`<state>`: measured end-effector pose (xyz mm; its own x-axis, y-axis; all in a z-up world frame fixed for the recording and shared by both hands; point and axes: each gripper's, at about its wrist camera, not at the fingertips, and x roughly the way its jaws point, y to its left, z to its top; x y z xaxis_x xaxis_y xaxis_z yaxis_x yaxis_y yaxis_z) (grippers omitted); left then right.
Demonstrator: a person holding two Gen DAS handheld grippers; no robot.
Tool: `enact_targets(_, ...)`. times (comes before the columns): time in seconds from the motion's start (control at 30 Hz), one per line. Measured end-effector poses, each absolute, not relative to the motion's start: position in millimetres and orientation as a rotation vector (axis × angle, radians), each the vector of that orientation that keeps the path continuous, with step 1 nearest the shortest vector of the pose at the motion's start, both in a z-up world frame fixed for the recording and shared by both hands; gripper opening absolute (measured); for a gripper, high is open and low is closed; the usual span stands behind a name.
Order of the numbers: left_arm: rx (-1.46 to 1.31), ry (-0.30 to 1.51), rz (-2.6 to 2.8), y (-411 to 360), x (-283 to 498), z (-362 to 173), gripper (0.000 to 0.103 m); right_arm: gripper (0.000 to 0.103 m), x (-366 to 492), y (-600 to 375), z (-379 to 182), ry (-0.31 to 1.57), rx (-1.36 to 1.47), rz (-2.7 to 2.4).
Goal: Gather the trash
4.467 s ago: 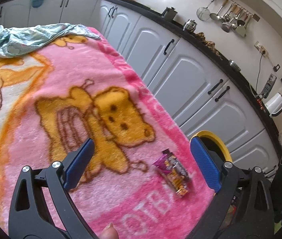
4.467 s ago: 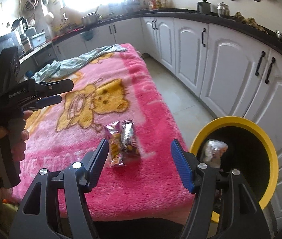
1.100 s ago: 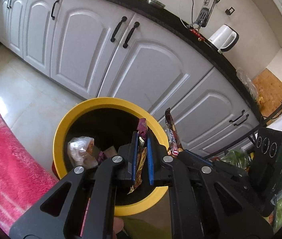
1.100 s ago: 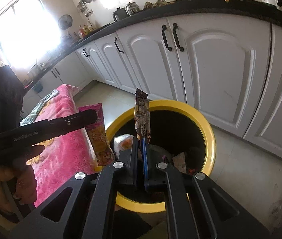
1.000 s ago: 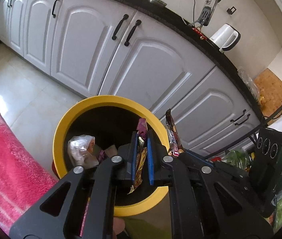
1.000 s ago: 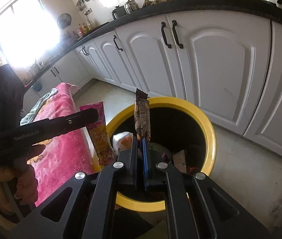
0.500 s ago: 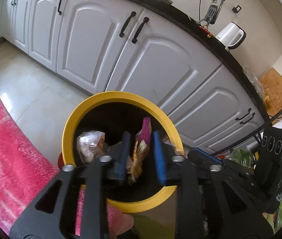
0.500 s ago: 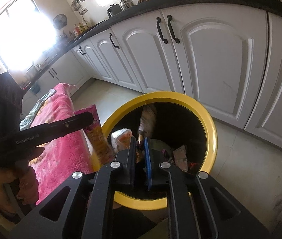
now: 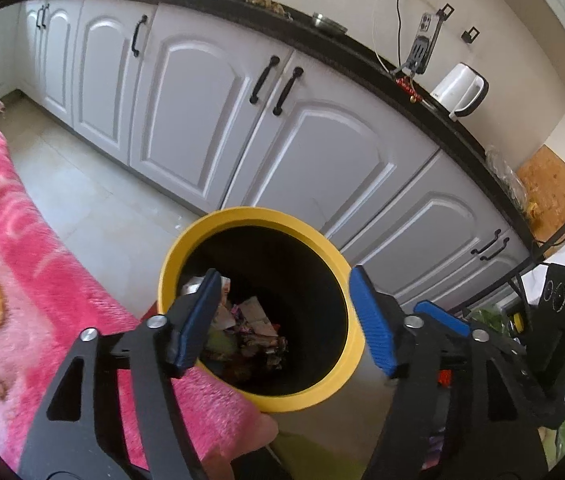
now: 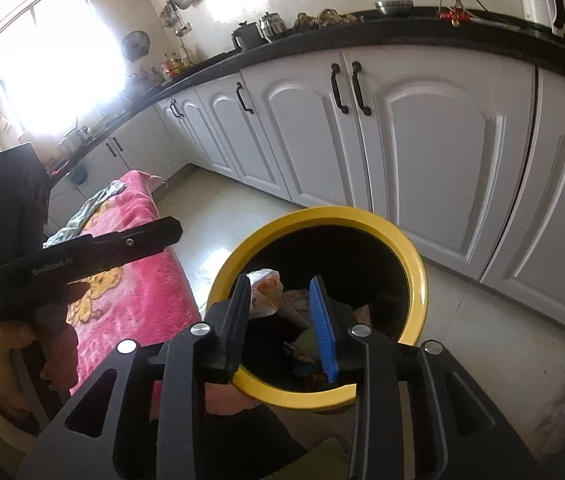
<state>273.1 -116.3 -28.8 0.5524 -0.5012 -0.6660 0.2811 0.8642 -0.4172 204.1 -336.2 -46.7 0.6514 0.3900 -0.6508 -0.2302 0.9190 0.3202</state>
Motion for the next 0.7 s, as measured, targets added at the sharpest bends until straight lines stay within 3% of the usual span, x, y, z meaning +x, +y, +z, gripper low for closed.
enact_targets(0.13, -0.257, 0.850, -0.450, -105.4, 259.2, -15.3, 0.073, 0.039, 192.6, -332.2, -34.9, 0.765, 0.192, 0.358)
enact_targets(0.37, -0.214, 0.793, -0.412, -87.0, 226.3, 7.2, 0.092, 0.058, 170.2, -325.6, -17.4, 0.724, 0.162, 0.342)
enact_targets(0.7, -0.190, 0.772, -0.353, -65.5, 184.2, 17.5, 0.092, 0.081, 136.9, -310.2, -9.6, 0.695, 0.104, 0.303)
